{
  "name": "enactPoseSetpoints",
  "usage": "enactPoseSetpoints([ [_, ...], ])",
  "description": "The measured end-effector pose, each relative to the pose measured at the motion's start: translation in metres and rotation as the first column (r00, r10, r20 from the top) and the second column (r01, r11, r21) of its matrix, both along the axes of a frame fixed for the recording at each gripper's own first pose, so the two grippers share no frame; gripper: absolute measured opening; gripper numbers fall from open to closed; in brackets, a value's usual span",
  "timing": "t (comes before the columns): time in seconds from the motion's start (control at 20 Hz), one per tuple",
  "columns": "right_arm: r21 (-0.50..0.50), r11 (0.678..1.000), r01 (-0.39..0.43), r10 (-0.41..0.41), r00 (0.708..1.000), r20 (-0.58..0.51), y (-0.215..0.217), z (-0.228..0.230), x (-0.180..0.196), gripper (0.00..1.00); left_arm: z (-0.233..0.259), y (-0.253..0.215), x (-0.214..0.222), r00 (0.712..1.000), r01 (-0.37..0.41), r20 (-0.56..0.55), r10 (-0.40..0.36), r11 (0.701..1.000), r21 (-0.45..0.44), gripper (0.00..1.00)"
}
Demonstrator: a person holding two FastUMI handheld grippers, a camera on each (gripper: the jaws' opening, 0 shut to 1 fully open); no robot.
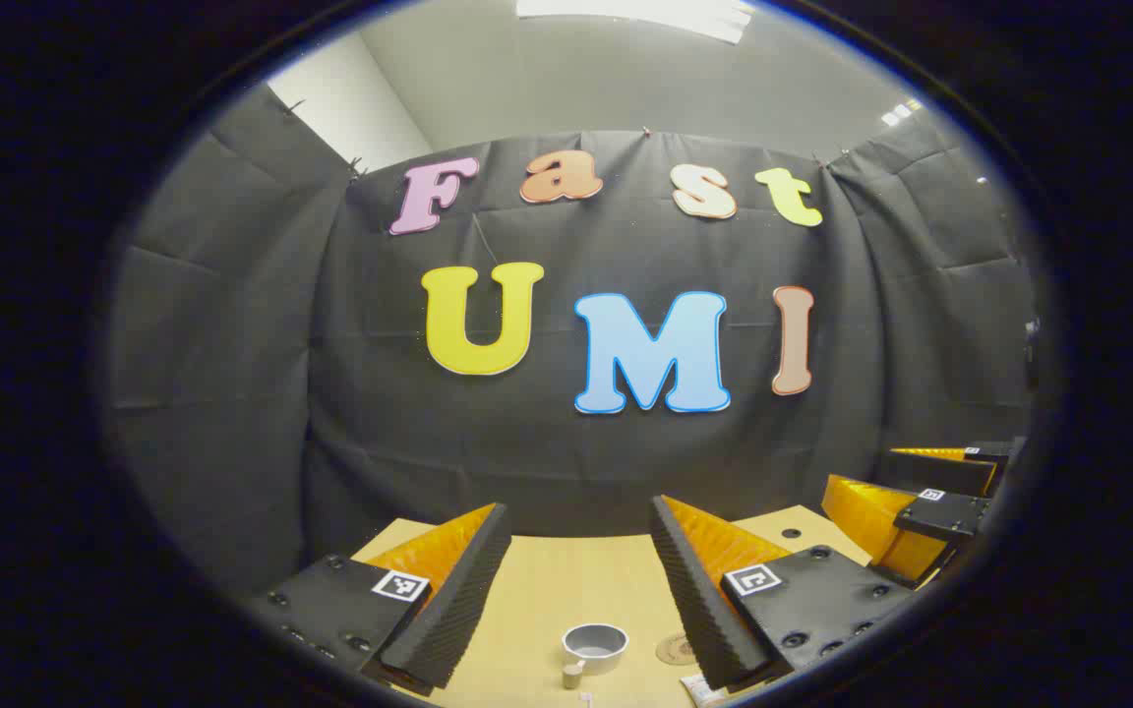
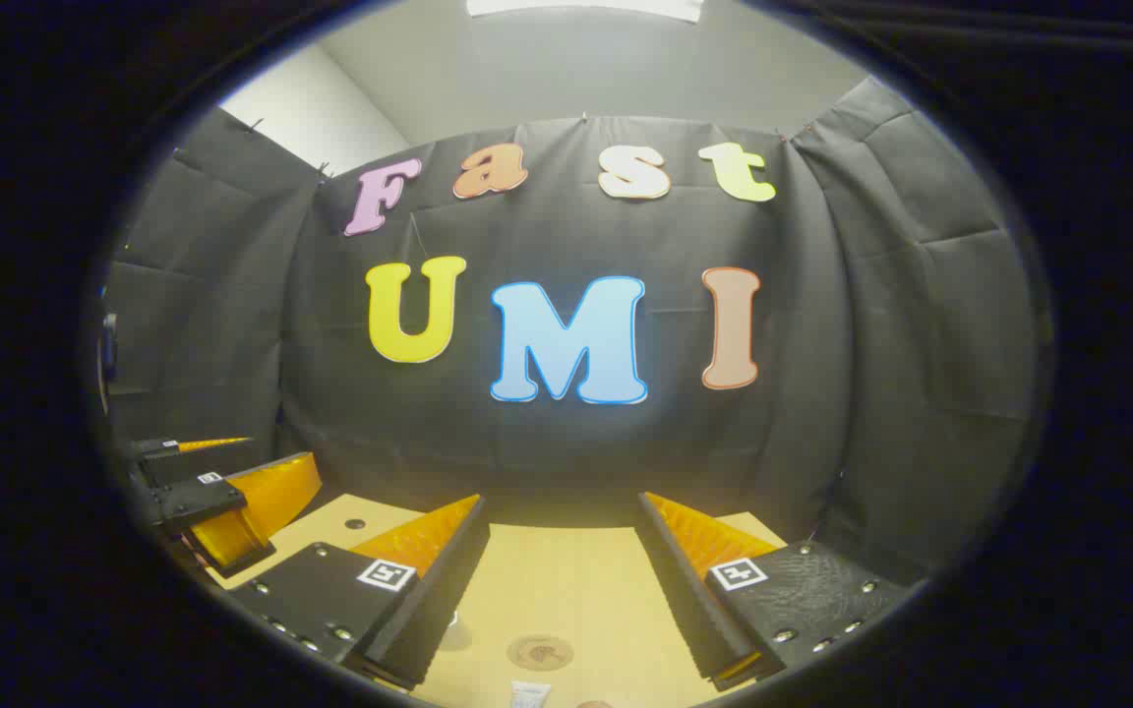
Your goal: Put the toothbrush and toothpaste on the desktop into the cup, then pick up the cup and place it on the coaster on the desktop.
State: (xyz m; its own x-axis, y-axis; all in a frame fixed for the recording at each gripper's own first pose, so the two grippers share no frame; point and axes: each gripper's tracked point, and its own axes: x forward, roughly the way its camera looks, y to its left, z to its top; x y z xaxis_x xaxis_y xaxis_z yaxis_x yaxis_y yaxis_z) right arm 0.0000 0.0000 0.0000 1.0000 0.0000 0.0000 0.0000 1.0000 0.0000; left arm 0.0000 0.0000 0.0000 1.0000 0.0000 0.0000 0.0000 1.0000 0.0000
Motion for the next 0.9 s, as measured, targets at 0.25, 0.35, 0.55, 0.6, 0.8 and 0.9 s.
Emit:
enactPoseSetpoints([
  [0.25,0.011,1.0,-0.015,0.015,0.999,-0.031,0.003,-0.008,0.005,0.94,-0.001,0.002,0.003,1.0,-0.012,-0.005,0.012,1.0,0.001,1.0],
  [0.35,0.013,1.0,-0.019,0.019,0.999,-0.032,0.003,-0.007,0.007,0.93,-0.001,0.004,0.004,1.0,-0.011,-0.003,0.011,1.0,0.004,1.0],
  [0.55,0.012,1.0,-0.023,0.023,0.999,-0.038,0.004,-0.01,0.008,0.93,-0.001,0.002,0.004,1.0,-0.013,-0.008,0.013,1.0,0.012,0.94],
  [0.6,0.012,1.0,-0.023,0.024,0.999,-0.041,0.003,-0.011,0.009,0.93,-0.002,0.003,0.005,1.0,-0.014,-0.012,0.014,1.0,0.013,0.94],
  [0.8,0.013,1.0,-0.02,0.021,0.998,-0.063,0.001,-0.017,0.01,0.93,-0.013,0.004,0.009,0.999,-0.013,-0.049,0.013,1.0,0.005,0.93],
  [0.9,0.015,1.0,-0.021,0.022,0.997,-0.073,0.001,-0.02,0.01,0.93,-0.022,0.004,0.009,0.997,-0.011,-0.071,0.011,1.0,0.002,0.91],
])
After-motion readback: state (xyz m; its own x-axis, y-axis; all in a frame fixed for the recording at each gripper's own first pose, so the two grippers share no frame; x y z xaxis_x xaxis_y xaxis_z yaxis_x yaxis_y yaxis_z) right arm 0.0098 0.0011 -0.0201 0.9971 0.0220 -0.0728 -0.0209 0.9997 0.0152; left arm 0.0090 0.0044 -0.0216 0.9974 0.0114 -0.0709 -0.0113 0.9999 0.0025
